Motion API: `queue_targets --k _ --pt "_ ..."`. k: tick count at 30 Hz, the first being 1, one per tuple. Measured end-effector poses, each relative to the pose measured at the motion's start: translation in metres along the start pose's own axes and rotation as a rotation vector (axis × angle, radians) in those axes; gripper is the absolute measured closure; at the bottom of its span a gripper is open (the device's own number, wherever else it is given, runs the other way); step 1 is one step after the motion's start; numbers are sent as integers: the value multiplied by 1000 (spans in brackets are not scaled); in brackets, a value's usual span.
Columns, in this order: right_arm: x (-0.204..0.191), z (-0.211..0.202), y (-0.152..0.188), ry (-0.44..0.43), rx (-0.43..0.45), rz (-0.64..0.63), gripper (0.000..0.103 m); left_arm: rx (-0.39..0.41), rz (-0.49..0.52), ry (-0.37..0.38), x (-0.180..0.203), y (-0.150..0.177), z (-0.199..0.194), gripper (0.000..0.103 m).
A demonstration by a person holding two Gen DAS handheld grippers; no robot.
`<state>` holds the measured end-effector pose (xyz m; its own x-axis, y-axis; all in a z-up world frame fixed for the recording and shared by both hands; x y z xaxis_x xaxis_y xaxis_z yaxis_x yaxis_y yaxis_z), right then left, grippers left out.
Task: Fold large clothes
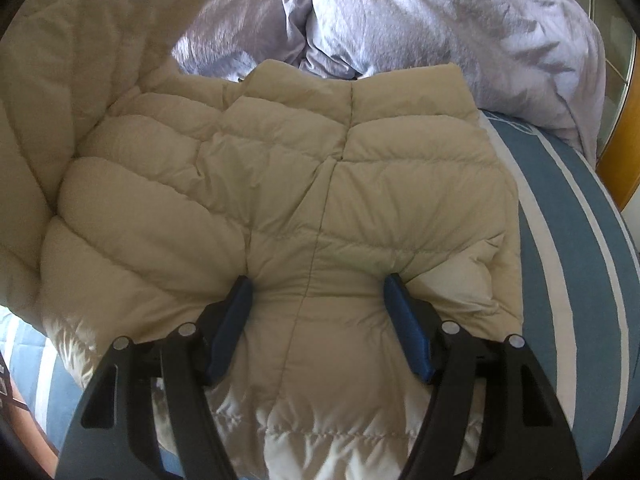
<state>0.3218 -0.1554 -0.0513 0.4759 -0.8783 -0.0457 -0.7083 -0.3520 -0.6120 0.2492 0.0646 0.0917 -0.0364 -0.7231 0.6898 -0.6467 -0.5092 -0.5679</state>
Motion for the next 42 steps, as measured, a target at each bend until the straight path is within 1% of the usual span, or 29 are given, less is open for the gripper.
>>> queue_targets --k 6,8,15,19,21,23,27,29,31,35,42 --pt "7 -4 1 -47 18 19 35 -94 20 11 19 18 45 83" --pt "10 -5 2 -64 23 28 35 -131 27 6 24 25 63 83" --pt "24 -21 9 -126 54 64 35 -226 37 -10 37 42 105 83" --pt "36 -34 16 -152 80 90 35 -285 47 -8 45 50 127 76" --pt "41 -40 20 -144 89 92 35 -306 70 -17 51 56 133 74" --pt "45 -46 23 -130 97 89 35 -319 92 -22 55 60 135 68" --pt "55 -59 29 -108 108 104 35 -320 127 -29 64 60 129 60" --pt "60 -65 31 -97 114 114 35 -304 141 -35 70 57 124 52" --pt "64 -68 32 -86 117 124 34 -279 155 -46 75 54 116 46" --pt "75 -75 35 -48 119 155 31 -230 188 -104 70 43 95 44" --pt "96 -81 32 -12 103 208 31 -159 219 -273 39 29 69 44"
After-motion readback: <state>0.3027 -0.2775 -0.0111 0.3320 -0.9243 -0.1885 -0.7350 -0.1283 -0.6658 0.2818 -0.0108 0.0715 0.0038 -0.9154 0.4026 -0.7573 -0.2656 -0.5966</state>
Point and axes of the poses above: each gripper's, at about its wrist camera, not at the fingertips, and z roughly the way its jaws point, x to its right, y to its underside, the point moved 1 cm from there along z, roughly the way its jaws point, and after that the axes turned 1 degree about -y, right-handed, at the moved point
